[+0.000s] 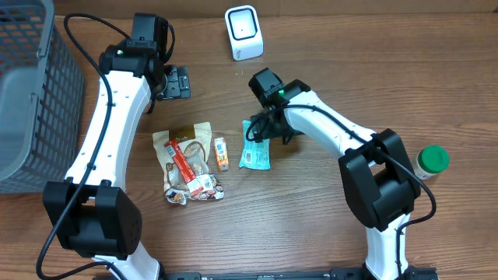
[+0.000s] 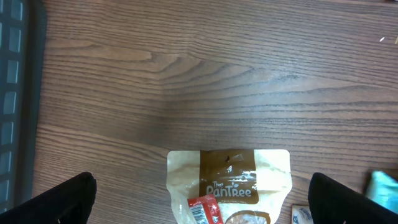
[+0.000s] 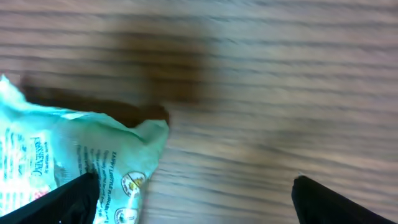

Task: Scan the item barcode
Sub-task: 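Grasp the teal wet-wipes pack and lift it with the right gripper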

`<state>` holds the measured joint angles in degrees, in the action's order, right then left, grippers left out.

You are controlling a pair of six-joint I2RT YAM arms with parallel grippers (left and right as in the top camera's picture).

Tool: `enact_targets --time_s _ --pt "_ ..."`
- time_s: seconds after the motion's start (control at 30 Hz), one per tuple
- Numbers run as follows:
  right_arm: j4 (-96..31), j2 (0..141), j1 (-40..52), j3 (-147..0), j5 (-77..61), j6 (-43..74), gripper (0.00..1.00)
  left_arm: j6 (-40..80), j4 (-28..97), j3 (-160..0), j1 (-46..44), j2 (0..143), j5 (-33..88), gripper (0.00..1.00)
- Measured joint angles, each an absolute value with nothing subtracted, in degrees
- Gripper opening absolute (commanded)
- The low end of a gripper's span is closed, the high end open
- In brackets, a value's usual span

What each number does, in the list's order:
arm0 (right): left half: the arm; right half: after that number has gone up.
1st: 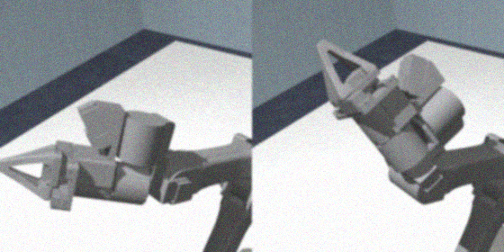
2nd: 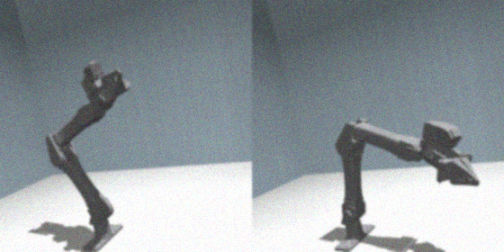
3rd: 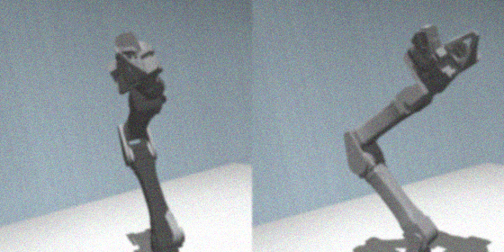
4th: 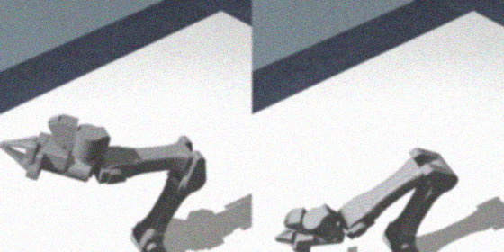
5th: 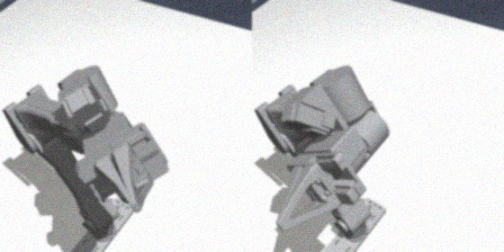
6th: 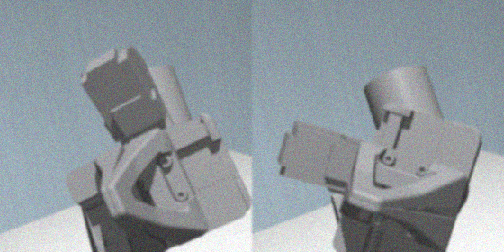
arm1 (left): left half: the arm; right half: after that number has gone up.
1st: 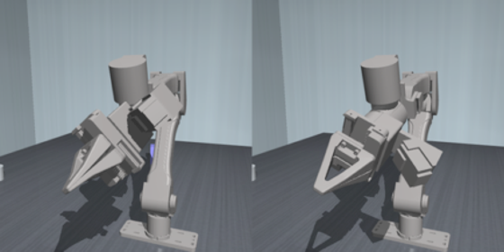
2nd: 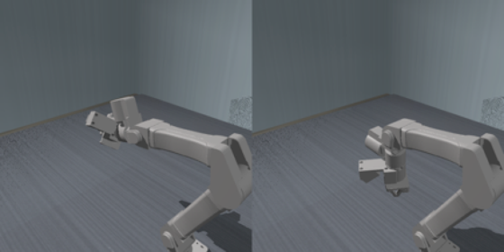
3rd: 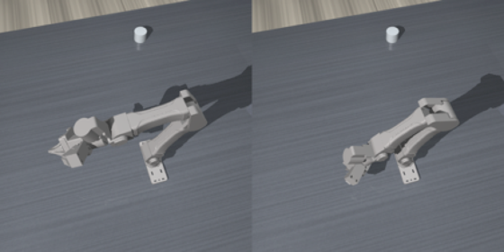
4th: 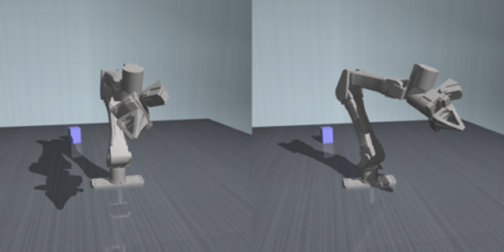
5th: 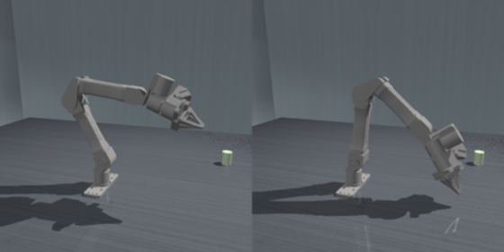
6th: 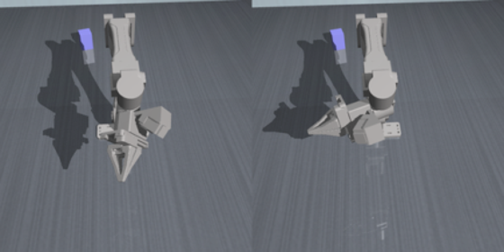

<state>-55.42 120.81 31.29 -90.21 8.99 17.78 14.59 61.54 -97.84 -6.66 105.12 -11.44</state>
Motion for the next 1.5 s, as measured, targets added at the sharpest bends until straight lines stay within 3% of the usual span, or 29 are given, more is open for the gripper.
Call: enact_targets --time_s 0.47,1.5 --pt "-65.1 120.4 22.1 -90.4 12.4 20.0 1.0 14.6 61.5 -97.8 -6.7 105.1 -11.4 1.0" --pt "-59.5 114.8 22.2 -90.3 4.2 20.8 1.0 14.6 61.5 -97.8 -6.7 105.1 -11.4 1.0"
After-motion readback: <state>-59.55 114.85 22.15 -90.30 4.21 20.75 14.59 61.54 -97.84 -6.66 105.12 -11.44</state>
